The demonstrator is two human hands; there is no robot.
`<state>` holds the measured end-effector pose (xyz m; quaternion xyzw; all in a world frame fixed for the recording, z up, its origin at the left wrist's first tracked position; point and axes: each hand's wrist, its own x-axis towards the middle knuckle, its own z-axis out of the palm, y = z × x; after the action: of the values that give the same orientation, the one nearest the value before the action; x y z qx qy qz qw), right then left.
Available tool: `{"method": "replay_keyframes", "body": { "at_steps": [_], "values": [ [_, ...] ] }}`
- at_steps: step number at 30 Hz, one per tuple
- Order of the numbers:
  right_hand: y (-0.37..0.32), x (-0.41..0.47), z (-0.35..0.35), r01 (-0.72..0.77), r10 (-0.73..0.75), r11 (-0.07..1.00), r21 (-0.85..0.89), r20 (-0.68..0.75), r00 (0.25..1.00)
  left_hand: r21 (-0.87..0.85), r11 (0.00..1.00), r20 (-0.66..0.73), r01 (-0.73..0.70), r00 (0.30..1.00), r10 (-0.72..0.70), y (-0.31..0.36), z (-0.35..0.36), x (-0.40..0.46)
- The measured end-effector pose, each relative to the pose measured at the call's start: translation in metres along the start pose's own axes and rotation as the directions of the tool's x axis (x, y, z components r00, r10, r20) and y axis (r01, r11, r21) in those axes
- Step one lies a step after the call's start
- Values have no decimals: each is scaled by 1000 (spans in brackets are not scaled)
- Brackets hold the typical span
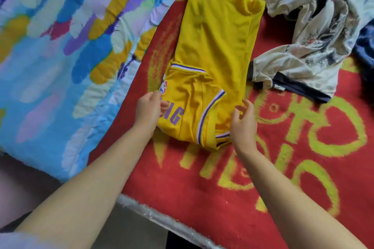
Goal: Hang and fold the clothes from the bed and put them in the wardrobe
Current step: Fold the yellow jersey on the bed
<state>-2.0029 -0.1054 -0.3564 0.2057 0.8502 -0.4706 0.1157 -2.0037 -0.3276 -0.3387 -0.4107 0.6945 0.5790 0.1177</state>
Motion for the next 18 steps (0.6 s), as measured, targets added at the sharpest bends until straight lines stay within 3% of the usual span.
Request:
{"method": "replay_keyframes", "body": {
  "at_steps": [1, 2, 3, 4, 5, 6, 7, 8, 9, 12, 15, 17, 18],
  "values": [
    [0, -6, -1, 151, -153, 985, -85, -13, 988, 282, 926, 26, -253, 966, 256, -14, 0, -1],
    [2, -17, 0, 331, -327, 931, -156, 50, 944, 469, 728, 182, -500, 861, 475, -26, -2, -6],
    [4, -31, 6, 504, -476, 835, -221, 171, 863, 546, 475, 395, -690, 712, 581, -40, -7, -9],
    [10, -46, 13, 649, -575, 701, -296, 303, 760, 553, 215, 588, -805, 560, 584, -54, -12, -9],
    [18, -57, 23, 757, -619, 537, -373, 434, 654, 549, -14, 730, -836, 471, 495, -63, -17, -7],
    [24, -65, 30, 802, -565, 398, -445, 570, 597, 565, -191, 801, -803, 478, 360, -68, -21, -5],
    [28, -68, 37, 795, -439, 319, -516, 663, 606, 588, -325, 809, -741, 530, 255, -71, -23, 0],
    [32, -65, 41, 762, -336, 289, -580, 684, 648, 624, -396, 777, -674, 591, 218, -70, -24, 7],
    [35, -56, 44, 713, -264, 307, -630, 663, 700, 669, -402, 735, -626, 640, 226, -69, -24, 14],
    [36, -20, 43, 605, -159, 348, -716, 591, 791, 712, -402, 682, -575, 702, 204, -54, -20, 26],
    [29, -3, 23, 658, -170, 320, -681, 642, 747, 666, -423, 743, -614, 596, 305, -44, -21, 17],
    [35, -6, 5, 713, -196, 264, -650, 688, 699, 622, -488, 782, -612, 517, 348, -51, -26, 2],
    [38, -12, -3, 733, -181, 240, -637, 712, 678, 604, -488, 796, -630, 511, 326, -58, -28, -7]
  ]
}}
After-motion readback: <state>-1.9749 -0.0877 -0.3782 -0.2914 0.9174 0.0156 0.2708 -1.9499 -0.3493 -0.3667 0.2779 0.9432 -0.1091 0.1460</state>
